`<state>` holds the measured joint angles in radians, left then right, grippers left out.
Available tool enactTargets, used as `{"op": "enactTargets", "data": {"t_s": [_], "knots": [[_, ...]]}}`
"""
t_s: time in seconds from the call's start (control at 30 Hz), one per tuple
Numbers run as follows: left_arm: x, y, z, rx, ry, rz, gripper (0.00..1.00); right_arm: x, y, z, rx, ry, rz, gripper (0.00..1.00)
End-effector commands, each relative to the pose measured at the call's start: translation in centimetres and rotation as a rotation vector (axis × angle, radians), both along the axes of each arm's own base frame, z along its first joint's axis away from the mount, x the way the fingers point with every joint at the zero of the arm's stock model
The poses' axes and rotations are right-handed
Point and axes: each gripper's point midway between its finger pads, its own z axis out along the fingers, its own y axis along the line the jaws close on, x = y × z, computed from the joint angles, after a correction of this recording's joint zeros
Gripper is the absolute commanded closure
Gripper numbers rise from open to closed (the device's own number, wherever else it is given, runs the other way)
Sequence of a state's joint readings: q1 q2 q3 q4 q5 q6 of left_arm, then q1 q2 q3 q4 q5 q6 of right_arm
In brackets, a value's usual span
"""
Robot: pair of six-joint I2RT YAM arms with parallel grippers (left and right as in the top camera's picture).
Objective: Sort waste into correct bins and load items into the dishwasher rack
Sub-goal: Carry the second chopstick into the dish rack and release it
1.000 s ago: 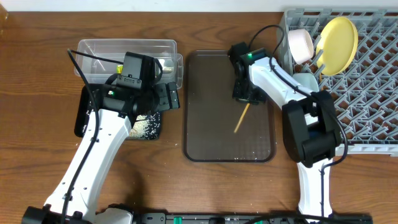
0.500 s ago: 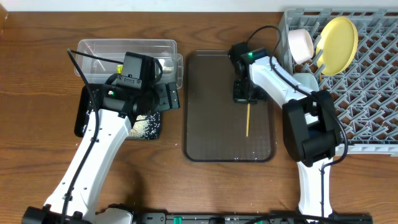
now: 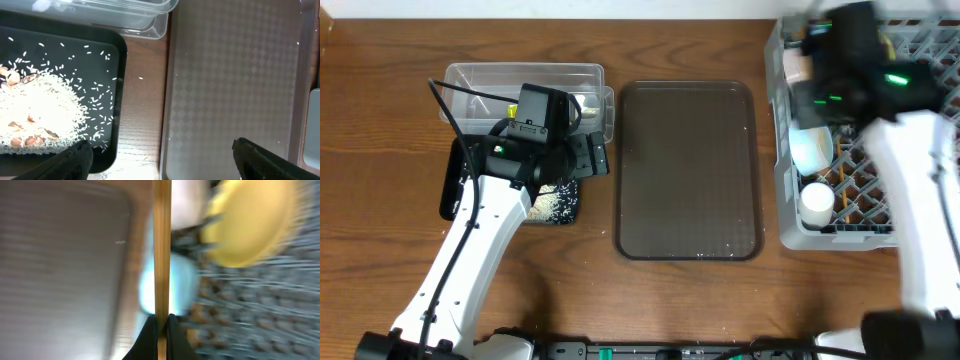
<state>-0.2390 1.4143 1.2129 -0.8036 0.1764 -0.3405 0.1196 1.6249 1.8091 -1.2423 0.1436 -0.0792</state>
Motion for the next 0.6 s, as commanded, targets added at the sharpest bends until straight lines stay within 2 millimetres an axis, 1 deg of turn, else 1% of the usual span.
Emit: {"op": "enactTargets", "data": {"t_s": [0.0, 0.1, 0.17, 0.3, 0.37, 0.43, 0.57], "knots": [[0.1, 0.2, -0.2, 0.006, 0.003, 0.006, 0.08, 0.0, -4.5, -1.1, -0.187, 0.071, 0.092, 0.99], [0.1, 0.2, -0.2, 0.006, 0.003, 0.006, 0.08, 0.1, -7.2, -2.3, -0.208, 0.111, 0.071, 0.99], [0.1, 0.2, -0.2, 0.006, 0.003, 0.006, 0.08, 0.2, -8.9, -3.6, -0.202, 0.144, 0.03, 0.99], [0.1, 0.2, -0.2, 0.006, 0.003, 0.006, 0.08, 0.6, -11.5, -6.5, -0.189, 0.225, -0.025, 0.99], [0.1, 0.2, -0.2, 0.006, 0.003, 0.006, 0.08, 0.8, -12.3, -8.1, -0.18, 0.268, -0.041, 0.99], [0.1, 0.2, -0.2, 0.006, 0.003, 0.006, 0.08, 0.9, -12.7, -9.5, -0.173, 0.304, -0.046, 0.99], [0.1, 0.2, -0.2, 0.006, 0.003, 0.006, 0.08, 1.1, -12.6, -12.1, -0.155, 0.371, -0.039, 0.99]]}}
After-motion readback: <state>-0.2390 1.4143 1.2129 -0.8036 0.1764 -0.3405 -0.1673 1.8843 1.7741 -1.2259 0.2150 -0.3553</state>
